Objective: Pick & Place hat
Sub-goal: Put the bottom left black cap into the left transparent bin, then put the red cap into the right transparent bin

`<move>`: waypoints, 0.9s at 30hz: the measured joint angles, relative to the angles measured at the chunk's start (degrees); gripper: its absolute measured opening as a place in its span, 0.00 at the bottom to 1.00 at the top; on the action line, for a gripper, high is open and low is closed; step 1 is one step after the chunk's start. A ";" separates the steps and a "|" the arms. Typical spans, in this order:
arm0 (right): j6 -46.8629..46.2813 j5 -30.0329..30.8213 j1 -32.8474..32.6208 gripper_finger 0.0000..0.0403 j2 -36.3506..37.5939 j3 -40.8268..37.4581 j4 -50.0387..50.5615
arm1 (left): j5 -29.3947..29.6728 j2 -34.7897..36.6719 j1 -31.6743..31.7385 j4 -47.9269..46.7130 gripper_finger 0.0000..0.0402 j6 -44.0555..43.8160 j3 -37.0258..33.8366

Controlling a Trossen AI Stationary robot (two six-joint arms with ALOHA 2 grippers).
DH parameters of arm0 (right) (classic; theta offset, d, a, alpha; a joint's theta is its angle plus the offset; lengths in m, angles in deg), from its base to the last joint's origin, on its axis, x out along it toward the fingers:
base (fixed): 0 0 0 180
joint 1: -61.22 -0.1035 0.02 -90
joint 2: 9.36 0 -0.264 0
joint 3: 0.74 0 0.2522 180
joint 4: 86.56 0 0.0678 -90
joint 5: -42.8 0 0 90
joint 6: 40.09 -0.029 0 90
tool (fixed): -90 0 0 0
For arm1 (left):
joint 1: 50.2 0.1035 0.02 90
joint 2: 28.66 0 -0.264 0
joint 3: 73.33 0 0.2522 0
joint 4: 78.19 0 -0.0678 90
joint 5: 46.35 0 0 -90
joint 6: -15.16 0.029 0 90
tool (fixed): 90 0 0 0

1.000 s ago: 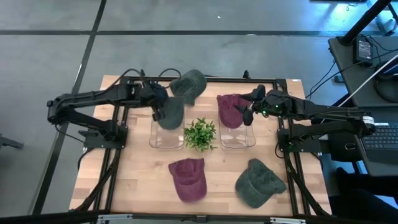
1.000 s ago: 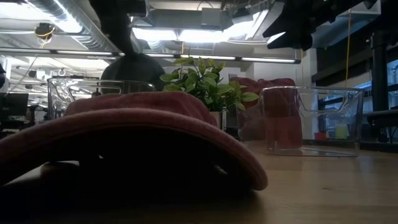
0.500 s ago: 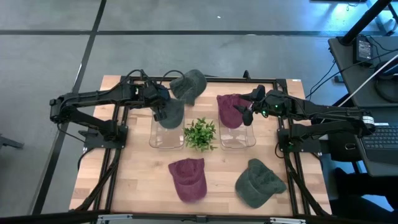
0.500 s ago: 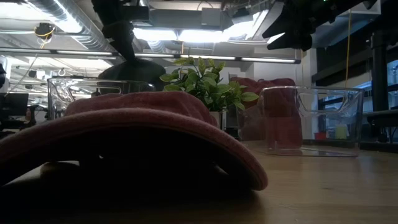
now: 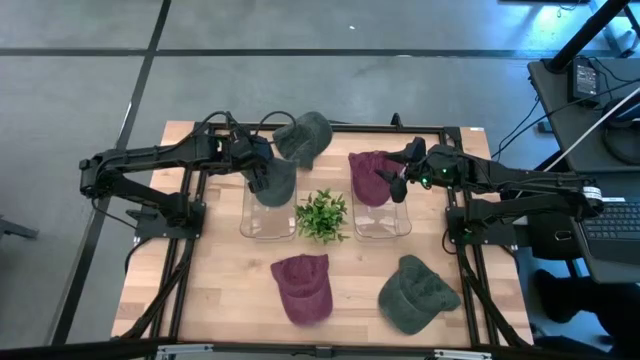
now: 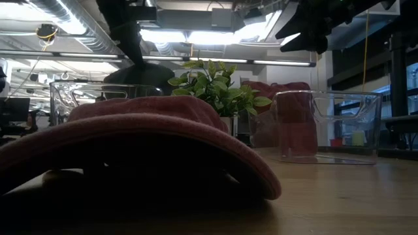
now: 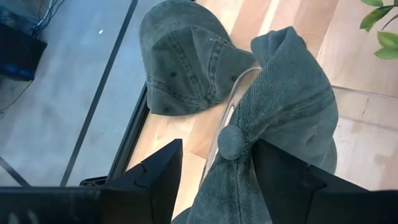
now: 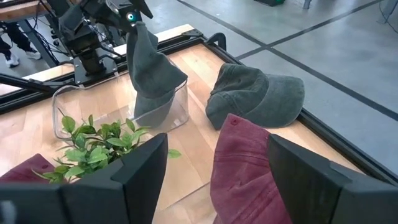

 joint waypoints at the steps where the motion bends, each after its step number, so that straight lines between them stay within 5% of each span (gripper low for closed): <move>1: -0.01 0.00 0.00 0.67 0.00 0.00 -0.02 | -0.03 0.00 0.00 0.00 0.48 0.00 -0.01; 19: -0.21 -1.61 0.00 0.67 0.00 0.00 0.00 | -1.32 5.20 0.00 0.07 0.47 -3.62 -0.01; 27: -0.19 -2.40 0.02 0.67 0.00 0.00 -0.02 | -22.29 8.55 -1.28 7.52 0.47 -4.89 0.00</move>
